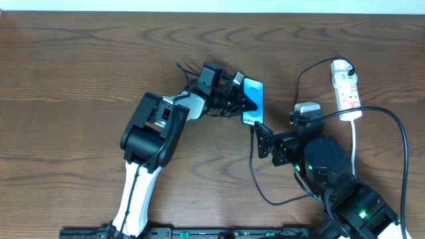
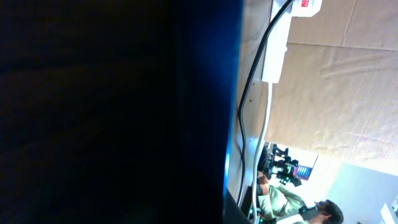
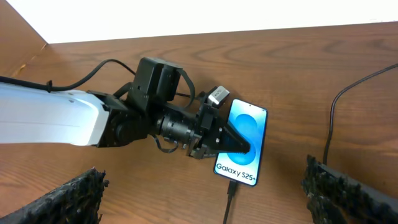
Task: Plug charger to phone and switch on socket
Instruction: 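Lower the plugged phone upright onto the table with the left gripper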
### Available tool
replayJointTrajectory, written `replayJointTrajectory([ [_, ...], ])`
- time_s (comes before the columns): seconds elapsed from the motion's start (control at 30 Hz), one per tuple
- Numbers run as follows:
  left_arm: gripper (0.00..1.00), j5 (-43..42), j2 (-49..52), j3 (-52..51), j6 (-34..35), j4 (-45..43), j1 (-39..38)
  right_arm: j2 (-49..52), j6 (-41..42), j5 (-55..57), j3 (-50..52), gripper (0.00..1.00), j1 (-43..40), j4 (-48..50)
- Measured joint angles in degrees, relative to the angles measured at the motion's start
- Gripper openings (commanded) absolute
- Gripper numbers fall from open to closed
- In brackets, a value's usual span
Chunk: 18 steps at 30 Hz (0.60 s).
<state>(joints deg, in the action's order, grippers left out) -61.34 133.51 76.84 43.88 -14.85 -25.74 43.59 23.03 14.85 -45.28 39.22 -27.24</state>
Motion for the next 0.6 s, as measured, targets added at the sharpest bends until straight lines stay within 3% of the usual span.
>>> replayJointTrajectory([
  [0.2,0.08,0.4,-0.5,0.5,-0.6,5.5,0.0,0.0,0.0,0.0,0.0,0.99,0.0,-0.4],
  [0.3,0.17,0.5,-0.6,0.7,-0.6,6.1,0.0,0.0,0.0,0.0,0.0,0.99,0.0,-0.5],
  [0.6,0.17,1.2,-0.7,0.7,-0.2,6.8,0.0,0.0,0.0,0.0,0.0,0.99,0.0,-0.6],
])
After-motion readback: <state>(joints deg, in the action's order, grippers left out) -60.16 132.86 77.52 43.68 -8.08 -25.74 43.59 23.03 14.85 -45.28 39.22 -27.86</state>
